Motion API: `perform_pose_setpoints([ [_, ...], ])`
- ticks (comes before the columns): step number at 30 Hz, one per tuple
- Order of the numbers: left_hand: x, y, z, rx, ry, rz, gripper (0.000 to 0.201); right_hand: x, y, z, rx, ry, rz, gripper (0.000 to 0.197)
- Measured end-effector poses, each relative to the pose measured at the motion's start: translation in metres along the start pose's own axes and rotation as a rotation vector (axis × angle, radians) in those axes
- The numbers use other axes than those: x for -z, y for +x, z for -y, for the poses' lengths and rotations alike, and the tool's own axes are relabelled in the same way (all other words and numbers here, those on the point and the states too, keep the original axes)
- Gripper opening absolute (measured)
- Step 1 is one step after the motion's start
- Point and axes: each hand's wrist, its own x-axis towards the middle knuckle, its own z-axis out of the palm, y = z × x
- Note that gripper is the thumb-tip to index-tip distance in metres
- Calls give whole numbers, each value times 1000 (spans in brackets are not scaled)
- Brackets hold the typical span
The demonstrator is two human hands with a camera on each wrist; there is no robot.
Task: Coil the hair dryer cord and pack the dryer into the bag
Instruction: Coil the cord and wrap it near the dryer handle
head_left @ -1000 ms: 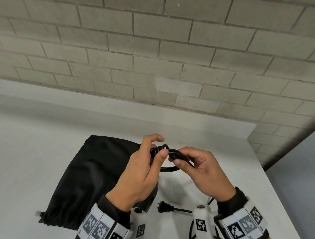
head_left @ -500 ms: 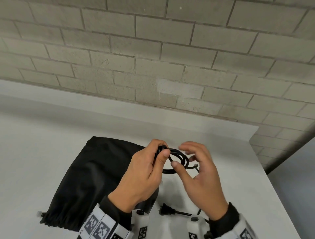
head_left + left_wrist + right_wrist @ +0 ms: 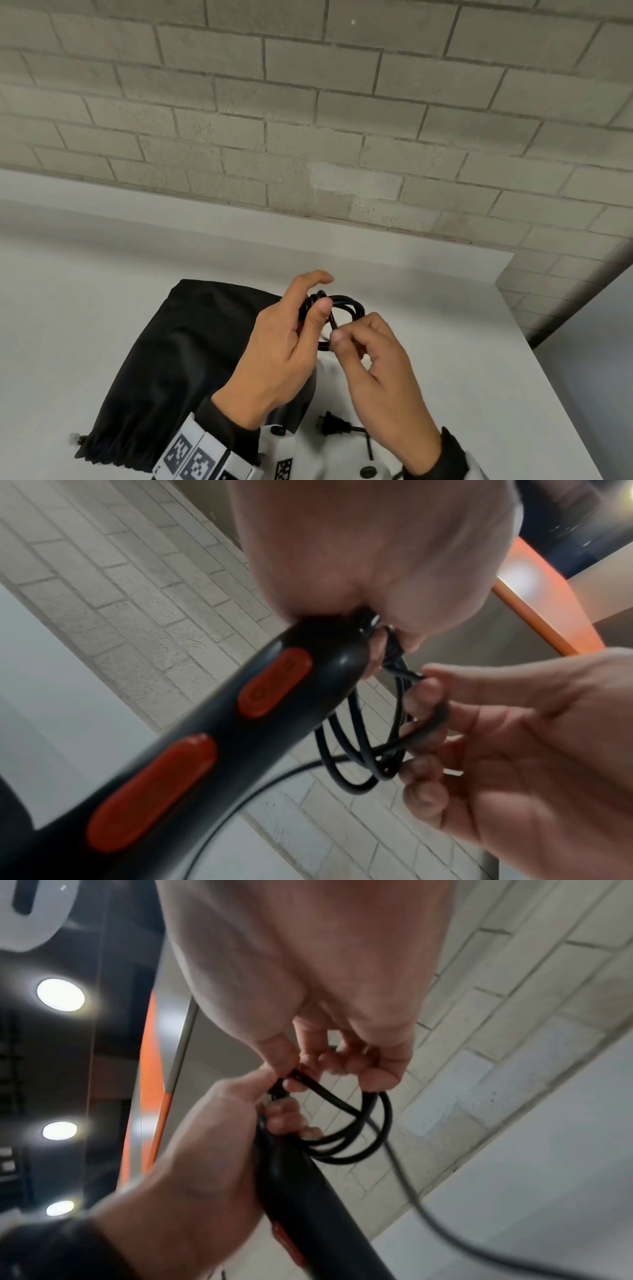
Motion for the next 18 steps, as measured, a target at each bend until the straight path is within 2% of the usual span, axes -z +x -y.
perform_pose_setpoints([
  [2,0,0,1,-15,12,-5,23,6,1,6,-21,112,66,37],
  [4,-1,0,0,-17,8,4,23,8,1,8,-31,177,99,40],
  [6,-1,1,1,-3,-1,11,24,10,-1,6,-8,184,116,36],
  [11,3,0,3,48,-74,27,21,13,-9,-3,24,176,123,6],
  [14,1,0,4,64,-86,28,16,14,-12,-7,-3,235,89,18],
  [18,-3,3,1,58,-89,29,16,16,-15,-3,-96,357,17,17],
])
